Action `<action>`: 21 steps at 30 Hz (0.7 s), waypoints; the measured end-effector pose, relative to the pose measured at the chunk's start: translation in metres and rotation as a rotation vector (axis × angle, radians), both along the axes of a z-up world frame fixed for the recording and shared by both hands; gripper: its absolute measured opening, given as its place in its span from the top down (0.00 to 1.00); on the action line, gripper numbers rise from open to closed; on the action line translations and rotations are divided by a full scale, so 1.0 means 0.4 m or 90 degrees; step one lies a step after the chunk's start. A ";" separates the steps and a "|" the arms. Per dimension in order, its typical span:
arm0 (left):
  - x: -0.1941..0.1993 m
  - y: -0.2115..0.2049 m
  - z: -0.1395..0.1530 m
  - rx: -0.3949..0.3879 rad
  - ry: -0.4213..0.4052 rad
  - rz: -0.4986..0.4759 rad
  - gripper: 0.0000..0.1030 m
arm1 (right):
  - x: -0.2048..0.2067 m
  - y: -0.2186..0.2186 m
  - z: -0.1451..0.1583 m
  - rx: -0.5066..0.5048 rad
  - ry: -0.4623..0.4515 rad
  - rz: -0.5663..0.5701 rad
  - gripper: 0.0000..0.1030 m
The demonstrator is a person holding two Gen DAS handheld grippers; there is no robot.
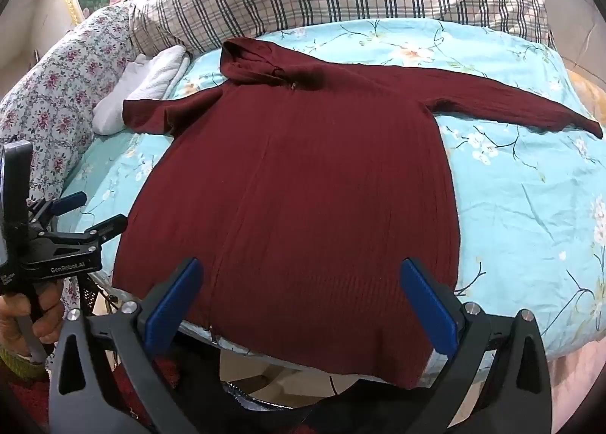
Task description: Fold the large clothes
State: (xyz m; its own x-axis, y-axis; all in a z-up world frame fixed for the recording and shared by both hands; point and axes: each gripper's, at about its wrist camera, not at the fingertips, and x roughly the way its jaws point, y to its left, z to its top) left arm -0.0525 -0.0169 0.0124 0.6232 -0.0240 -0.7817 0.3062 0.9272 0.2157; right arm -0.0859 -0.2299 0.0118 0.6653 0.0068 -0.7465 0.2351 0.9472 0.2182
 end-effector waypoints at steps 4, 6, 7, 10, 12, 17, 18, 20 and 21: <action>-0.001 -0.001 -0.006 -0.001 0.000 -0.003 0.03 | 0.004 -0.005 0.000 0.001 -0.005 0.000 0.01; -0.001 -0.001 -0.009 -0.003 0.000 -0.006 0.03 | 0.006 -0.008 0.000 -0.003 -0.007 0.000 0.02; 0.000 -0.001 -0.011 -0.003 0.000 -0.006 0.03 | 0.007 -0.009 0.000 -0.008 -0.008 -0.002 0.03; 0.002 -0.001 -0.011 -0.005 0.000 -0.006 0.03 | 0.014 -0.016 0.000 -0.011 -0.006 -0.005 0.07; 0.001 -0.001 -0.012 -0.005 0.001 -0.007 0.03 | 0.002 -0.017 0.001 -0.005 -0.004 -0.003 0.07; 0.001 -0.004 -0.014 -0.004 0.002 -0.009 0.03 | 0.009 -0.023 -0.001 0.008 -0.004 -0.003 0.07; 0.002 -0.006 -0.015 -0.004 0.002 -0.010 0.03 | 0.012 -0.025 0.000 0.010 -0.004 -0.003 0.07; 0.005 -0.009 -0.016 -0.003 0.000 -0.012 0.03 | 0.016 -0.025 -0.002 0.023 -0.006 -0.001 0.07; 0.006 -0.011 -0.014 -0.004 -0.002 -0.015 0.03 | 0.017 -0.025 -0.002 0.023 -0.007 -0.001 0.07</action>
State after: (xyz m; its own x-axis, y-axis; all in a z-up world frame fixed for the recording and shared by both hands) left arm -0.0501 -0.0212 0.0067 0.6248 -0.0431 -0.7796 0.3268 0.9213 0.2109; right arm -0.0791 -0.2397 0.0109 0.6737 0.0327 -0.7383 0.2339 0.9383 0.2549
